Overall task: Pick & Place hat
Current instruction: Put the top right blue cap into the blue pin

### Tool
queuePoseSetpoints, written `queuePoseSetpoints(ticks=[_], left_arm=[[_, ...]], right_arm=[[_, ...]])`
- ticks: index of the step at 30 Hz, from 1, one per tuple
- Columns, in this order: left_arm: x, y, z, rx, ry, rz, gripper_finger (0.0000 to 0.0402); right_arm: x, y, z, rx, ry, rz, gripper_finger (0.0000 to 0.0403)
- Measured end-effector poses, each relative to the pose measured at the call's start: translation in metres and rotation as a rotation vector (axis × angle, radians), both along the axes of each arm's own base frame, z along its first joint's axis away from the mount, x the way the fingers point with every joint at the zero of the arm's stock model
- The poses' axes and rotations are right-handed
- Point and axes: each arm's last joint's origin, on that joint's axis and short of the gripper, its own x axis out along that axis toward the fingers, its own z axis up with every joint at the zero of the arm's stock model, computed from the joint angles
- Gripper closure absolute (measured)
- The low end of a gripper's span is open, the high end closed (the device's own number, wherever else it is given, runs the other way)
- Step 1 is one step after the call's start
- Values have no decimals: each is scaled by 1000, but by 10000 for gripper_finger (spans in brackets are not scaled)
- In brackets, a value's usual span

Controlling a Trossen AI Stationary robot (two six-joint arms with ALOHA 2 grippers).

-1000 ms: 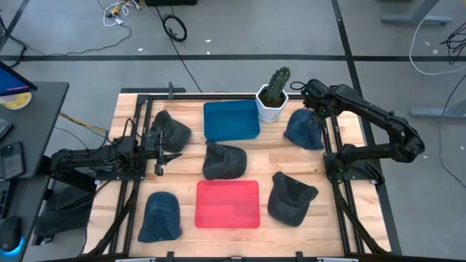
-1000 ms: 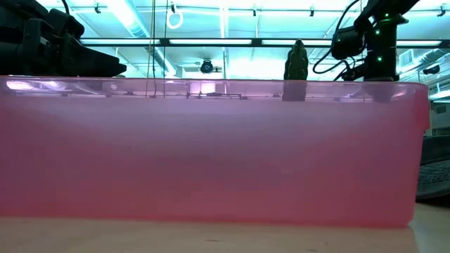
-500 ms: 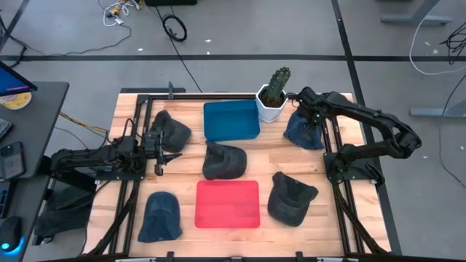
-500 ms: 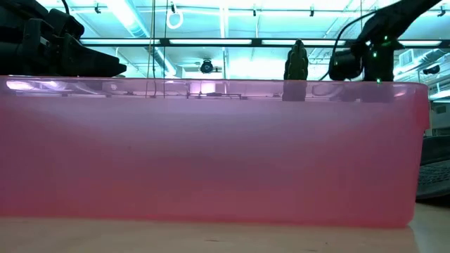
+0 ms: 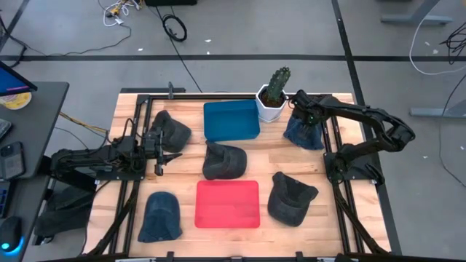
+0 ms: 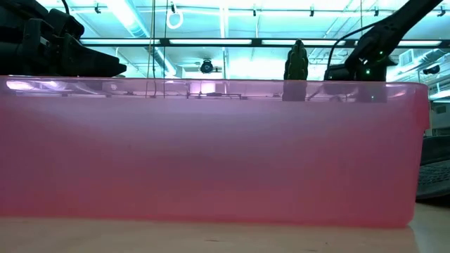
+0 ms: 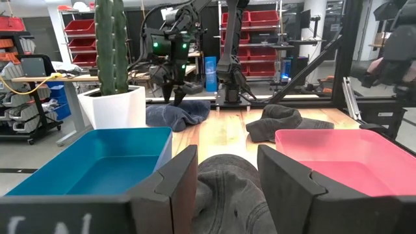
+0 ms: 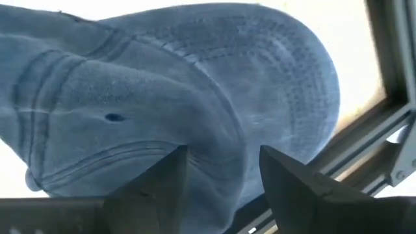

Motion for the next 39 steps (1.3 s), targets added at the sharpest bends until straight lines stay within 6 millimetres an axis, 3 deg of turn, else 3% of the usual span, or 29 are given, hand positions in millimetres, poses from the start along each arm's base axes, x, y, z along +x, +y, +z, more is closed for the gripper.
queuePoseSetpoints(ticks=[5, 8, 10, 13, 15, 19, 24, 30, 39], left_arm=[[0, 0, 0, 0, 1, 0, 236], [0, 0, 0, 0, 0, -1, 236], [0, 0, 0, 0, 0, 0, 236], [0, 0, 0, 0, 0, 0, 236], [0, 0, 0, 0, 0, 0, 236], [0, 0, 0, 0, 1, 0, 236], [0, 0, 0, 0, 0, 0, 236], [0, 0, 0, 0, 0, 0, 236], [0, 0, 0, 0, 0, 0, 236]], right_arm=[[3, -4, -10, 24, 24, -22, 212], [5, -5, -13, 17, 16, -65, 232], [4, -5, -13, 17, 17, -82, 269], [3, -4, -12, 25, 23, -95, 361], [3, -3, -12, 28, 20, -111, 385], [2, 3, -3, 90, 13, -160, 393], [10, 17, 25, 96, -24, -161, 398], [26, 39, 59, 212, -272, -154, 400], [65, 65, 82, 380, -583, -76, 401]])
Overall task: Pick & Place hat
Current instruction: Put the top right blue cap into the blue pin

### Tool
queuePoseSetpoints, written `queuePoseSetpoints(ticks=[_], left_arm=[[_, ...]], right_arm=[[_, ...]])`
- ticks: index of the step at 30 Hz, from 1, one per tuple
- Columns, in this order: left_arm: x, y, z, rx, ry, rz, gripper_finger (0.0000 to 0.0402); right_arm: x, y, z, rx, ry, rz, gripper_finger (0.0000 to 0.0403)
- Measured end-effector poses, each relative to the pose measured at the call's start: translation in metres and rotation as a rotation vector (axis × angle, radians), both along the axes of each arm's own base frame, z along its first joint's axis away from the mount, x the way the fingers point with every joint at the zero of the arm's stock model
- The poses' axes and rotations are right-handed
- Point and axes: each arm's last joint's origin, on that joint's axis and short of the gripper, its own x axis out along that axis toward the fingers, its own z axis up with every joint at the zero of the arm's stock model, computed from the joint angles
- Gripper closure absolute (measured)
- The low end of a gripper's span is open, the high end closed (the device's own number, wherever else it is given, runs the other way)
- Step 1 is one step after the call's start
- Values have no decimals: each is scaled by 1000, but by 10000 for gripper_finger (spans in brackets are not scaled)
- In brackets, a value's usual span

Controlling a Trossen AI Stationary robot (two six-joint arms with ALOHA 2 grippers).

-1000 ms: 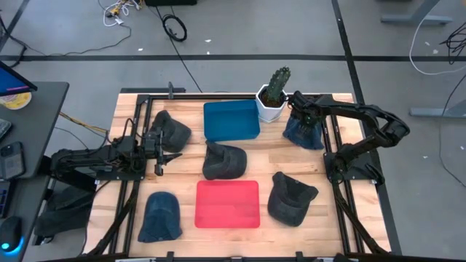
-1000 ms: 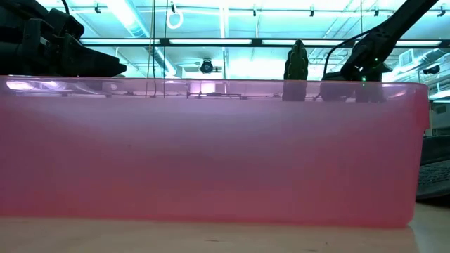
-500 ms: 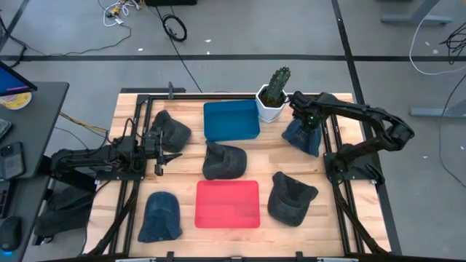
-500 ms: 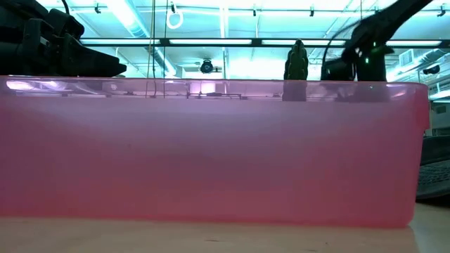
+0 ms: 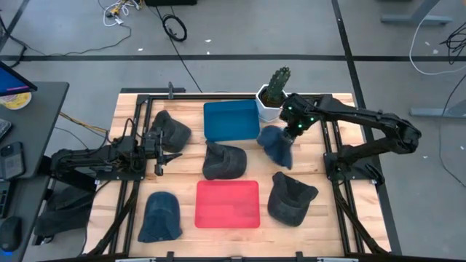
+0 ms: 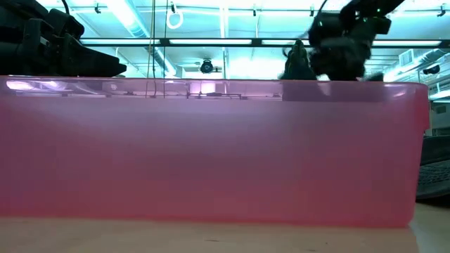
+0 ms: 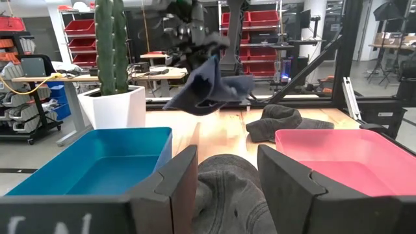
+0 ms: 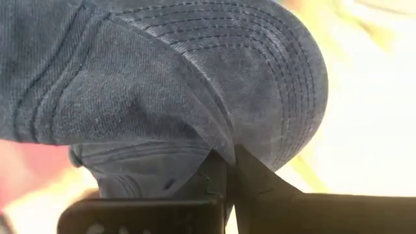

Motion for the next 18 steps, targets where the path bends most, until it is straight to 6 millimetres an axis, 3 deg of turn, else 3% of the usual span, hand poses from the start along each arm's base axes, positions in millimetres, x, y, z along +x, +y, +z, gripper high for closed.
queuePoseSetpoints(ticks=[9, 18], left_arm=[[0, 0, 0, 0, 0, 0, 236], [0, 0, 0, 0, 0, 0, 236]], right_arm=[[32, 6, 41, -57, -262, -96, 402], [78, -14, 45, -51, -274, -114, 401]])
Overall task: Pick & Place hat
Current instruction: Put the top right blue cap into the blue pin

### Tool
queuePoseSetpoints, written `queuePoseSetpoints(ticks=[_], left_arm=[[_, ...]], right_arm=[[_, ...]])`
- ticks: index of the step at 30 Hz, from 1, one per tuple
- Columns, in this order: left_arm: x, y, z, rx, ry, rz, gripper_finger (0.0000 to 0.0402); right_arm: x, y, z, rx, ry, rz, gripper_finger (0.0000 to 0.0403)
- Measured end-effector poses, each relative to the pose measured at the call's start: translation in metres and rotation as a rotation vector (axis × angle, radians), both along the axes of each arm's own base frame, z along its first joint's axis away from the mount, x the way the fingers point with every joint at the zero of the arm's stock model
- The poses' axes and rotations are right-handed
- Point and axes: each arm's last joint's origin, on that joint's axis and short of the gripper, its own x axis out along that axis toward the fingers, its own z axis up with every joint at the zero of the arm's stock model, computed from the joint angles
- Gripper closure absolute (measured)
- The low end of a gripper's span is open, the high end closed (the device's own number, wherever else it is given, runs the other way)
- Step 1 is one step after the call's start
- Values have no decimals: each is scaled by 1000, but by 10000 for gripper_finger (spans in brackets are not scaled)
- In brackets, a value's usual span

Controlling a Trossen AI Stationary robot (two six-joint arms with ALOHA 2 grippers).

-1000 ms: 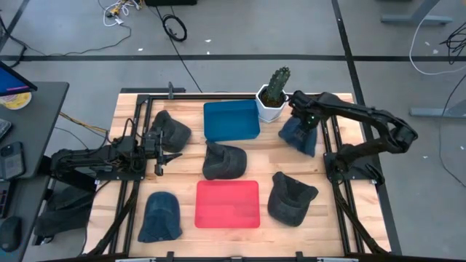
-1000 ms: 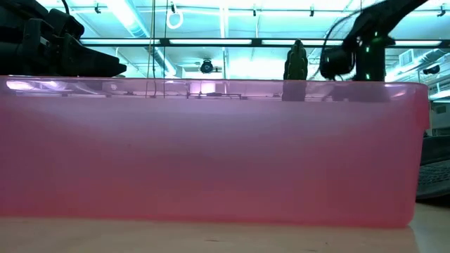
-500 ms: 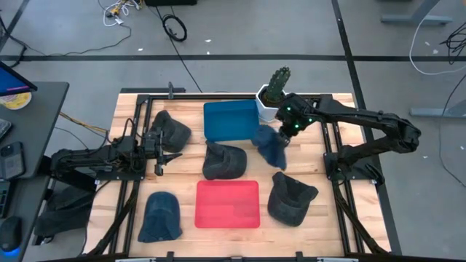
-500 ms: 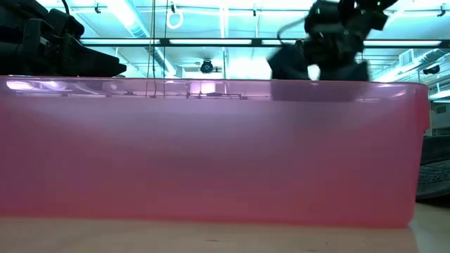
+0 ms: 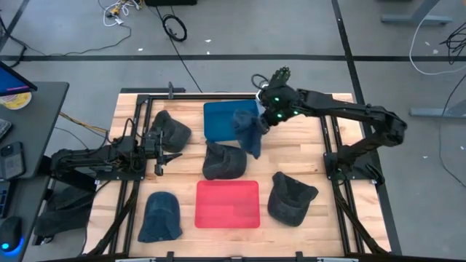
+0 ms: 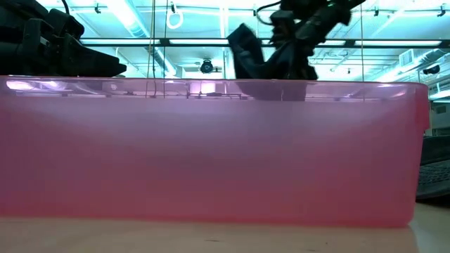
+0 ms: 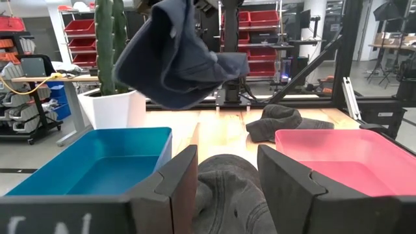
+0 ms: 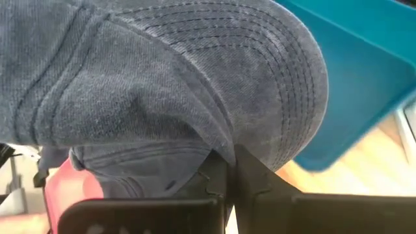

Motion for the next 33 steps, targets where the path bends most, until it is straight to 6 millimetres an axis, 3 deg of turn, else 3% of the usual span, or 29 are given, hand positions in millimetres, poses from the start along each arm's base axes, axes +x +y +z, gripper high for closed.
queuePoseSetpoints(ticks=[8, 16, 33], left_arm=[[0, 0, 0, 0, 0, 0, 236], [0, 0, 0, 0, 0, 0, 236], [0, 0, 0, 0, 0, 0, 236]], right_arm=[[33, -31, -15, -53, 77, -147, 401], [39, -57, -29, 41, 63, -345, 401], [38, -57, -33, 81, 90, -454, 398]])
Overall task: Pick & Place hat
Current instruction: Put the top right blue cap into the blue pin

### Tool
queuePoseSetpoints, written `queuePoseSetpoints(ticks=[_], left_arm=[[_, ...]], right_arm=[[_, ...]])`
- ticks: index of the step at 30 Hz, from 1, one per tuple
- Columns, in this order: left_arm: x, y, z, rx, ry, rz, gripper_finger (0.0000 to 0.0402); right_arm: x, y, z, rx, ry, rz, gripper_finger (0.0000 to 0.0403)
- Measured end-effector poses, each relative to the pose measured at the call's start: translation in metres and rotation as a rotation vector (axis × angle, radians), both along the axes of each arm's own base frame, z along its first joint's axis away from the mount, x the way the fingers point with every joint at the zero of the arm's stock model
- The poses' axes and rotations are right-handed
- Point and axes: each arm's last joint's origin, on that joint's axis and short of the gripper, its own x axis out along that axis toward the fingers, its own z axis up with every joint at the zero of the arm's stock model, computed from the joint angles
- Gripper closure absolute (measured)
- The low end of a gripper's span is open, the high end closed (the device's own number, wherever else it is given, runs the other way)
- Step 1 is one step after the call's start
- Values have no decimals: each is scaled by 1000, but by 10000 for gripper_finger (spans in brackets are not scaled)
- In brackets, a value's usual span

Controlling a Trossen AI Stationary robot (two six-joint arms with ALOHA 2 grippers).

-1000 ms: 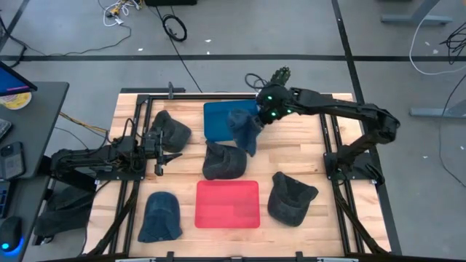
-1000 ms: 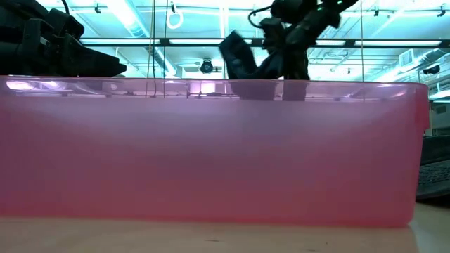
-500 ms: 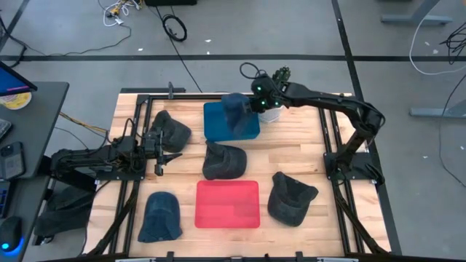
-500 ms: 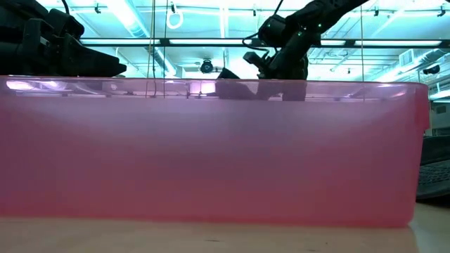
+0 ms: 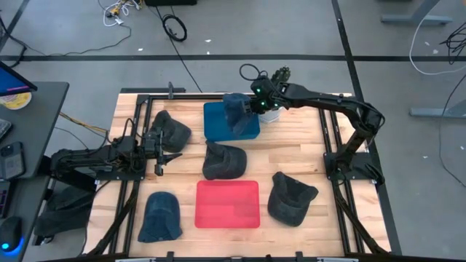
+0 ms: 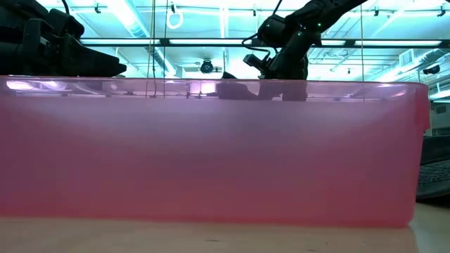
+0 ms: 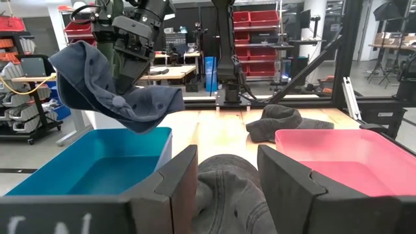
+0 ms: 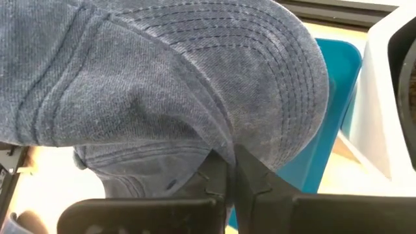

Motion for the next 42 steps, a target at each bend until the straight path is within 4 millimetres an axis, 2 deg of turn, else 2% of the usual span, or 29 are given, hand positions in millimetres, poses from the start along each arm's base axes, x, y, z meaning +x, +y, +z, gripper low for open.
queuePoseSetpoints(ticks=[17, 34, 42], left_arm=[[0, 0, 0, 0, 0, 0, 236], [0, 0, 0, 0, -1, 0, 236], [0, 0, 0, 0, 0, 0, 236]], right_arm=[[0, -4, 2, -21, -23, 54, 386], [5, -7, 7, -61, -90, 55, 300], [6, -7, 8, -76, -109, 59, 279]])
